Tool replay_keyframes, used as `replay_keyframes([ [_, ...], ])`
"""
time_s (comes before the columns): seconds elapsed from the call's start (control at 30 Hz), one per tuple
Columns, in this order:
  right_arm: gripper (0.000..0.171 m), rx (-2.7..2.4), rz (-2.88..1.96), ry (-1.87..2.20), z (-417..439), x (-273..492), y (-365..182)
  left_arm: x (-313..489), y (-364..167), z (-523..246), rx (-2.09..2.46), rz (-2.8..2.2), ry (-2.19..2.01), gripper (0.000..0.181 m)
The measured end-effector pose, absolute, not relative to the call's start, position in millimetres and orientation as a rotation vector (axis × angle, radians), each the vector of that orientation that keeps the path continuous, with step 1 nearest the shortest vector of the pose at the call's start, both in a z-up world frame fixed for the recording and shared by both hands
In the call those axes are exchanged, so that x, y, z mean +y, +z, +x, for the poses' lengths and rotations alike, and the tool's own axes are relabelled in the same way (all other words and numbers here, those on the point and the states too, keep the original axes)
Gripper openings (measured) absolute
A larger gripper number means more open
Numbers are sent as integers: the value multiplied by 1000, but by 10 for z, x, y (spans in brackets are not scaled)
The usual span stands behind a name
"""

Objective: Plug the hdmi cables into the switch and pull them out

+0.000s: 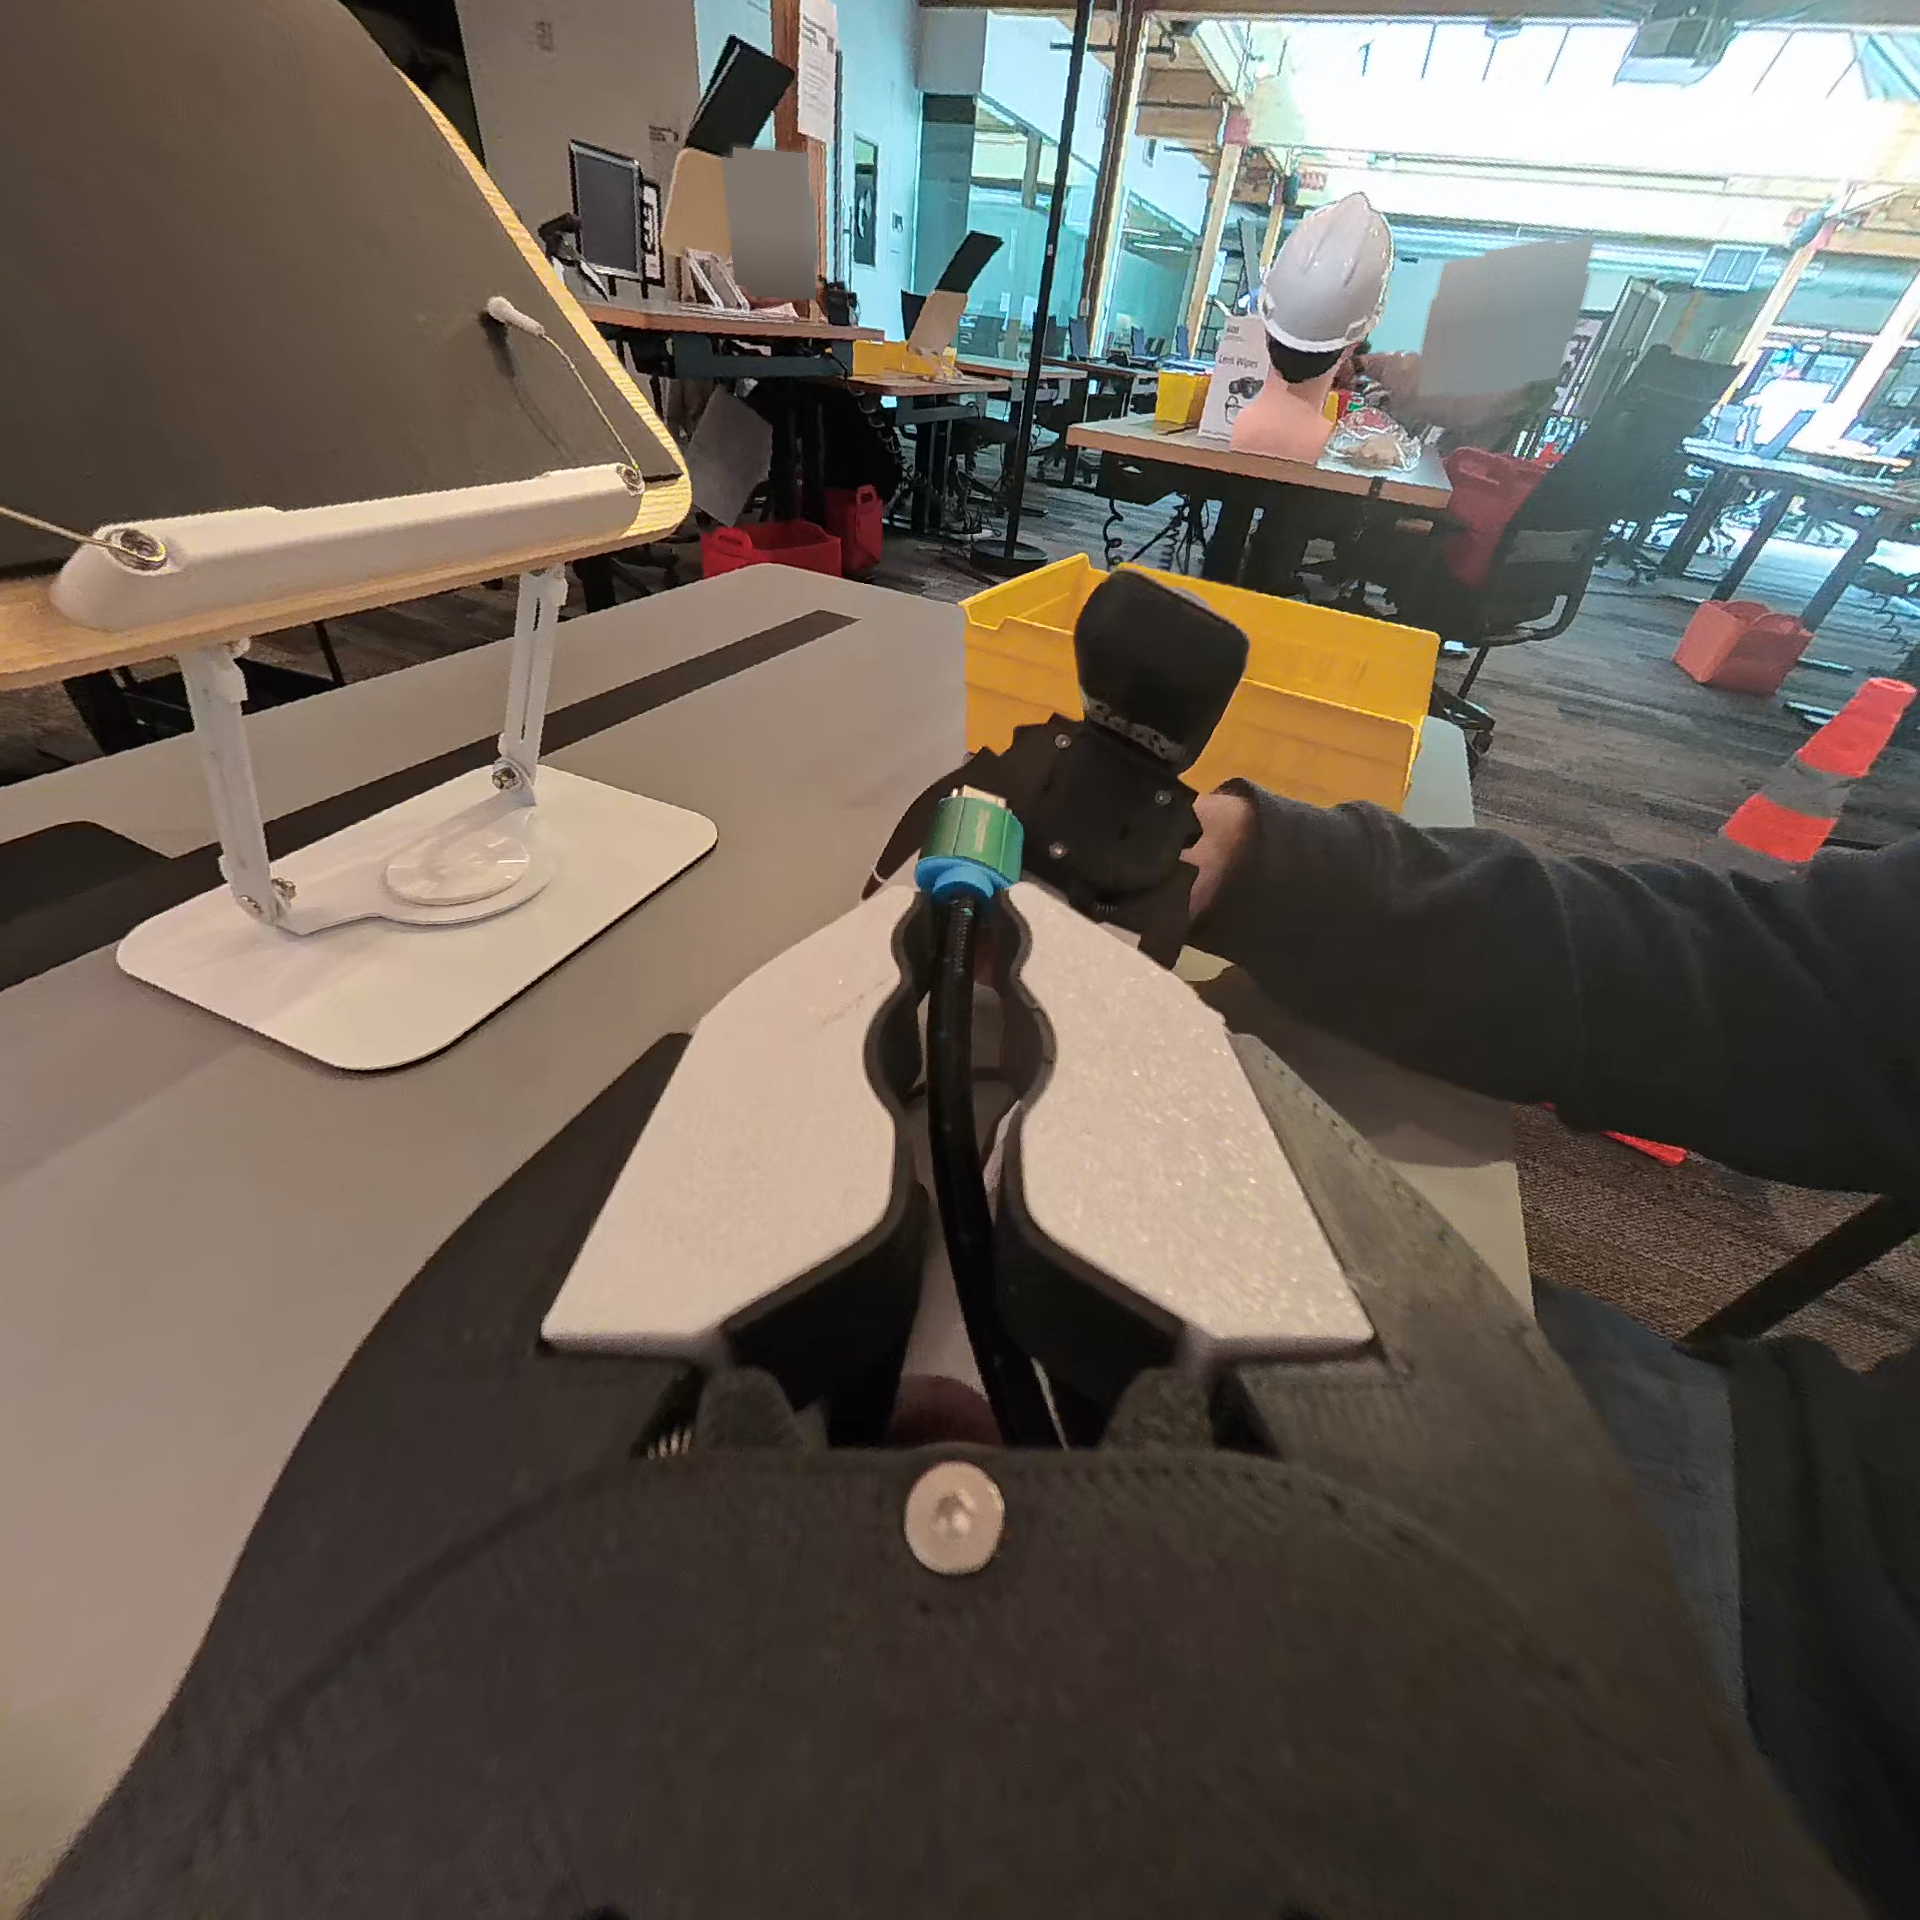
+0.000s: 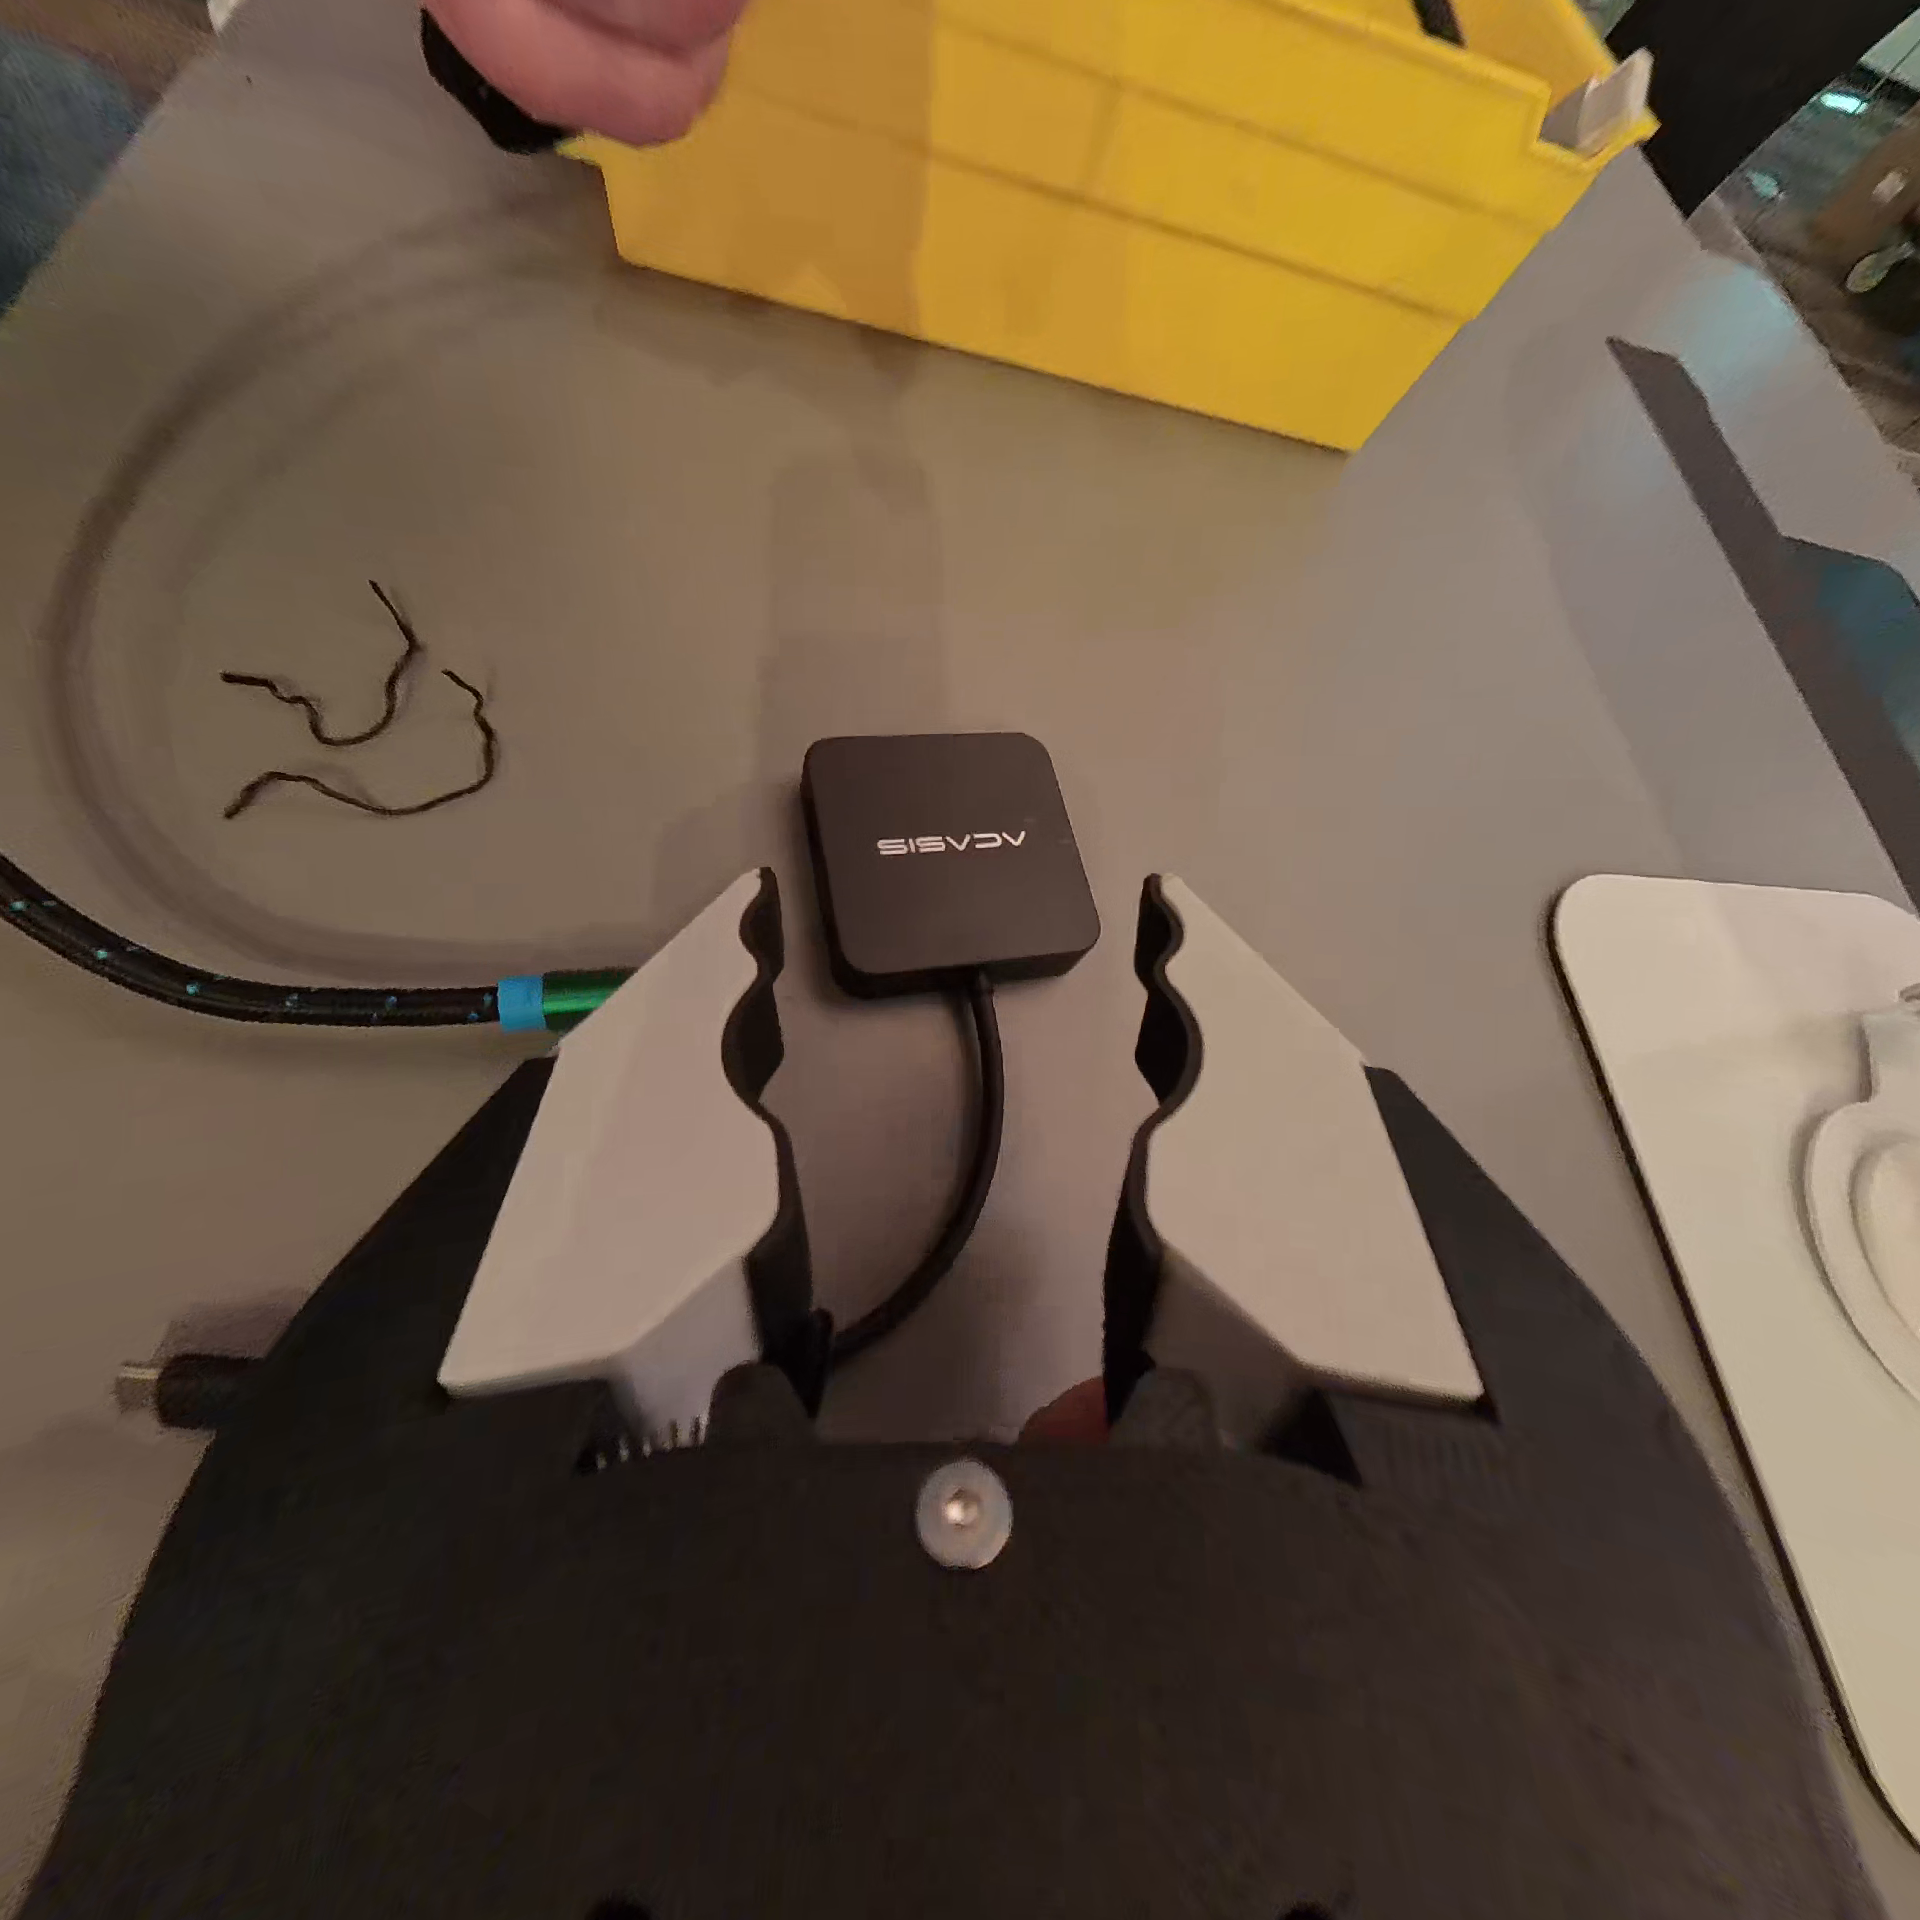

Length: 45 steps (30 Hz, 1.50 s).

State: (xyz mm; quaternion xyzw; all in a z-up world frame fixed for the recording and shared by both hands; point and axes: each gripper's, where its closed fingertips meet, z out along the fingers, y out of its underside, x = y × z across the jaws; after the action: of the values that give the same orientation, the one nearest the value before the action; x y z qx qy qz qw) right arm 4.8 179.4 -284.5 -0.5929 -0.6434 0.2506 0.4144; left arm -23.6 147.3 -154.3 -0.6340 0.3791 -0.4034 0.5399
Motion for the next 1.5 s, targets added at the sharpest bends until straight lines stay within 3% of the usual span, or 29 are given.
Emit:
replay_keyframes([
  [0.3,67,-1742,-1549,565,-20,1885,-3124,1500,-1559,-253,897,-1518,-959,9],
  [0.4,56,-1766,-1550,599,-30,1874,-3134,1511,-1573,-255,897,-1522,-959,9],
  [0.57,13,-1694,-1527,736,-21,1893,-2989,1523,-1581,-268,895,-1527,-955,9],
  [0.7,54,-1700,-1556,666,28,1952,-3037,1541,-1580,-285,890,-1528,-955,9],
  [0.83,72,-1685,-1607,594,21,2077,-3097,1541,-1594,-280,893,-1531,-956,9],
  [0.9,72,-1704,-1635,580,10,2106,-3144,1540,-1592,-278,893,-1530,-958,9],
  [0.97,61,-1693,-1658,580,-10,2160,-3150,1540,-1592,-276,894,-1531,-956,9],
  [1.3,60,-1548,-1729,785,35,2229,-2996,1572,-1611,-306,886,-1541,-953,9],
  [1.5,60,-1587,-1806,454,225,2333,-3154,1594,-1615,-333,879,-1547,-946,9],
])
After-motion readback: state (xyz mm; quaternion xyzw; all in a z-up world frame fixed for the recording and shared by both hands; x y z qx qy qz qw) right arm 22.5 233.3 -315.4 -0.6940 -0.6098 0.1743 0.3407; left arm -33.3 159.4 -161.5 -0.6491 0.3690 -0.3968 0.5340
